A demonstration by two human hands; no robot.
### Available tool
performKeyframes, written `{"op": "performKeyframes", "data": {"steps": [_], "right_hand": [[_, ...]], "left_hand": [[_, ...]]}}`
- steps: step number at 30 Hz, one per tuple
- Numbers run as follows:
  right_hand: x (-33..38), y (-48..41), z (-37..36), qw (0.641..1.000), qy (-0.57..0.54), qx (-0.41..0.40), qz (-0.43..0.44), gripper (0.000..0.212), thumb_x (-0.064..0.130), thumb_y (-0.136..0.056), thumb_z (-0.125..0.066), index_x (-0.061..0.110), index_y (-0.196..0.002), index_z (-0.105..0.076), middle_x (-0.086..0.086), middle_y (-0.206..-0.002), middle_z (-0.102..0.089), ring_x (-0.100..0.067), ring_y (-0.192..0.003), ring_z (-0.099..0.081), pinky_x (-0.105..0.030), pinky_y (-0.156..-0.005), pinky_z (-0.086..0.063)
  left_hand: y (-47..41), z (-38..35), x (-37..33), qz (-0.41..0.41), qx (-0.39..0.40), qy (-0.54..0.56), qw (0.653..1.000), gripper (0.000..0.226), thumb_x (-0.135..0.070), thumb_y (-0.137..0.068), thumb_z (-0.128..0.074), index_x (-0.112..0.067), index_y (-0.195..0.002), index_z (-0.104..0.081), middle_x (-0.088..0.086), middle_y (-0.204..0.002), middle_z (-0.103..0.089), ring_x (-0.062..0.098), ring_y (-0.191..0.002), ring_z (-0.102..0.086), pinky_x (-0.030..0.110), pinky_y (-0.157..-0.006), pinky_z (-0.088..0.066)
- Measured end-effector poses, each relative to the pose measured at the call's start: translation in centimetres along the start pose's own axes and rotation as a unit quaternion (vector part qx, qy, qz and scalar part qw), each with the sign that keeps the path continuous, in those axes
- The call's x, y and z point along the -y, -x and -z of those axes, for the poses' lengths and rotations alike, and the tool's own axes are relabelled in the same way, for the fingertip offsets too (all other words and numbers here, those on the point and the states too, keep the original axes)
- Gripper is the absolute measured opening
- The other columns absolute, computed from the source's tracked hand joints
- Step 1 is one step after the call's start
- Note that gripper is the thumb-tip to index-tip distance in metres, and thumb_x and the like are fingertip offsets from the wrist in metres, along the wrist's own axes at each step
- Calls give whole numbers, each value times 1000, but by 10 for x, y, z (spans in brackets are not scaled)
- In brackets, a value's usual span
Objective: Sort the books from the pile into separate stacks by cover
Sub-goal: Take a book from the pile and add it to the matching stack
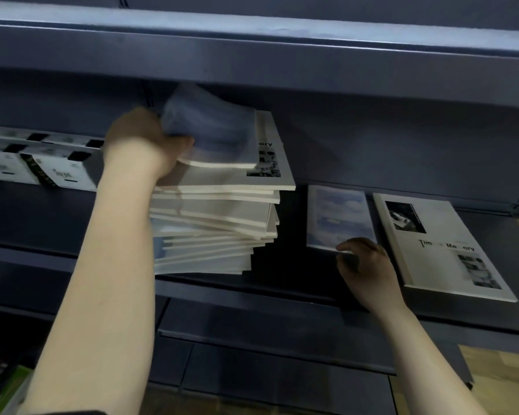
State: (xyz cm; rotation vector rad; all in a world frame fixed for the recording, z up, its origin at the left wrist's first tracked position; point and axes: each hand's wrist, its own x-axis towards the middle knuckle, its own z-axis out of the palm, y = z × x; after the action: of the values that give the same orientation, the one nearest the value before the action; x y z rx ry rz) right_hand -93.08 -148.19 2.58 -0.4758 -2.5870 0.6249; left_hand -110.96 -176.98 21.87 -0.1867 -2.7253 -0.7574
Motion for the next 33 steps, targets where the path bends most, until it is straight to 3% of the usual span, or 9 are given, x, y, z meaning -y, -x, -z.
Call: {"op": "performKeyframes", "data": {"steps": [3,7,12,16,18,20,23,28,33], "right_hand": [[-5,1,8,1000,-5,-23,6,21,10,-79,-63,18,-99,-67,1,-103,-64,-23,-101,-57,-31,-79,-45],[-10,0,21,998,-40,-41,18,19,7,-79,-65,16,-96,-68,0,-99,-63,-21,-96,-60,-31,-81,-47],[-16,1,48,997,-46,-48,28,22,5,-83,-62,20,-97,-67,10,-91,-55,-10,-79,-52,-25,-72,-41],[-20,-2,71,991,-124,-51,-24,23,13,-93,-50,22,-106,-67,6,-102,-66,-9,-87,-62,-20,-73,-49],[-15,-2,84,960,-267,-33,-81,24,23,-99,-42,21,-107,-65,0,-102,-71,-14,-86,-68,-28,-76,-55],[-7,0,97,897,-422,5,-130,38,36,-101,-31,15,-106,-64,-11,-94,-73,-24,-79,-71,-36,-72,-57],[-5,2,110,850,-500,42,-162,52,49,-97,-27,12,-107,-62,-17,-84,-72,-31,-72,-70,-36,-62,-59],[-25,-5,102,837,-512,46,-190,29,22,-95,-52,1,-114,-58,-12,-79,-67,-25,-60,-66,-26,-51,-51],[-40,-11,86,850,-469,49,-233,23,18,-97,-50,6,-115,-55,-14,-95,-62,-22,-62,-66,-27,-56,-55]], "left_hand": [[9,-3,-15,8,-1,185,983,41,-29,-83,-55,-4,-114,-45,22,-104,-62,43,-79,-66,38,-63,-52],[38,-4,-44,33,50,438,897,14,-8,-98,-36,-13,-110,-30,6,-94,-52,35,-55,-67,35,-40,-52],[72,-19,-80,-14,111,538,835,21,-10,-102,-36,-2,-121,-30,18,-100,-57,28,-50,-66,25,-42,-48],[104,-43,-109,-27,173,554,814,24,-13,-103,-35,-7,-125,-30,19,-99,-59,30,-54,-68,23,-42,-49],[121,-58,-120,-25,207,570,794,24,-15,-103,-34,-8,-126,-30,21,-99,-62,29,-56,-68,23,-43,-50],[138,-78,-127,-19,234,594,769,22,-16,-103,-35,-10,-125,-31,19,-99,-64,29,-57,-68,23,-43,-50],[157,-112,-132,-13,260,606,752,23,-19,-102,-38,-12,-123,-31,18,-109,-62,32,-62,-69,25,-46,-51],[166,-157,-124,13,282,531,799,28,-24,-100,-45,-16,-124,-33,8,-107,-61,24,-67,-70,29,-55,-56],[160,-194,-84,-127,212,237,940,25,-34,-99,-39,-22,-119,-50,-8,-103,-59,11,-91,-59,22,-76,-42]]}}
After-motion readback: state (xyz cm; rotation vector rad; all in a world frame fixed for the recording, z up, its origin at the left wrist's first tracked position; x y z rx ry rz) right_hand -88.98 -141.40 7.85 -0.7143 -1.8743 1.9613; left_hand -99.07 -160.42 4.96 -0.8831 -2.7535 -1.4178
